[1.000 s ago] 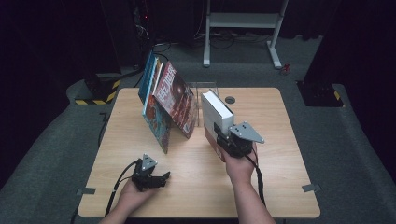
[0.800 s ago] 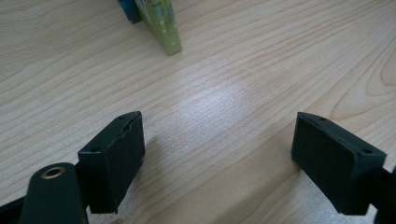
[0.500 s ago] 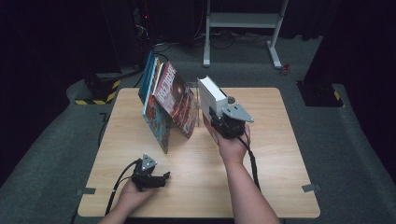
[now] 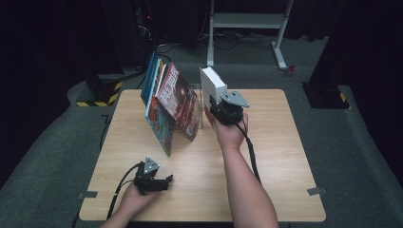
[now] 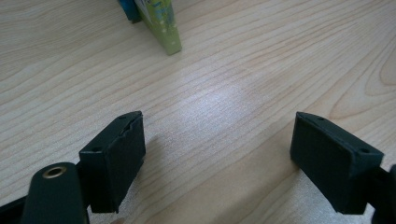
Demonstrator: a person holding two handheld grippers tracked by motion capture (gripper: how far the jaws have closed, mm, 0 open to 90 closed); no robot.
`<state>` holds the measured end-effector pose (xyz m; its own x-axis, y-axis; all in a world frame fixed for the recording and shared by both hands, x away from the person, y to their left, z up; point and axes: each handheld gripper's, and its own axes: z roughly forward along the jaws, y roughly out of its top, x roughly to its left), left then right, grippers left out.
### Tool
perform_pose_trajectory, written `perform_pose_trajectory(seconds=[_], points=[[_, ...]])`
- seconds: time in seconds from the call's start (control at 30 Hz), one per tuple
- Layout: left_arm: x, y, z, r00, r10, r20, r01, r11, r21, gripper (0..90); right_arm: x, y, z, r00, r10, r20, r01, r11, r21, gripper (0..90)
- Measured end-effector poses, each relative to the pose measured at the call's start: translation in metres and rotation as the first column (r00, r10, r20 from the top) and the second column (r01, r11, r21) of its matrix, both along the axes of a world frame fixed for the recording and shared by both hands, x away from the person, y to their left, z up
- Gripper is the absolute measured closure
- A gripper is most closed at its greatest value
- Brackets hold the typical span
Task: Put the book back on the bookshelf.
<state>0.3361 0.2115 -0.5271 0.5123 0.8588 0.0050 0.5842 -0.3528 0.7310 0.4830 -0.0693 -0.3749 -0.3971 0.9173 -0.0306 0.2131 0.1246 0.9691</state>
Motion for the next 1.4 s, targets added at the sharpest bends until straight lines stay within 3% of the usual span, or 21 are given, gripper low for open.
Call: perform_pose_trajectory(seconds=[0.43, 1.4], points=[[-0.001, 0.000, 0.000, 1.0000, 0.003, 0.000, -0.003, 1.0000, -0.005, 19.5, 0.037, 0.010, -0.002, 0.9987, -0.046, -0.020, 0.046, 0.9989, -0.005, 54.4], [-0.001, 0.002, 0.000, 1.0000, -0.001, -0.002, 0.001, 0.9999, -0.014, 20.3, 0.065, 0.024, -0.028, 0.9942, -0.101, -0.037, 0.101, 0.9949, -0.009, 54.4]])
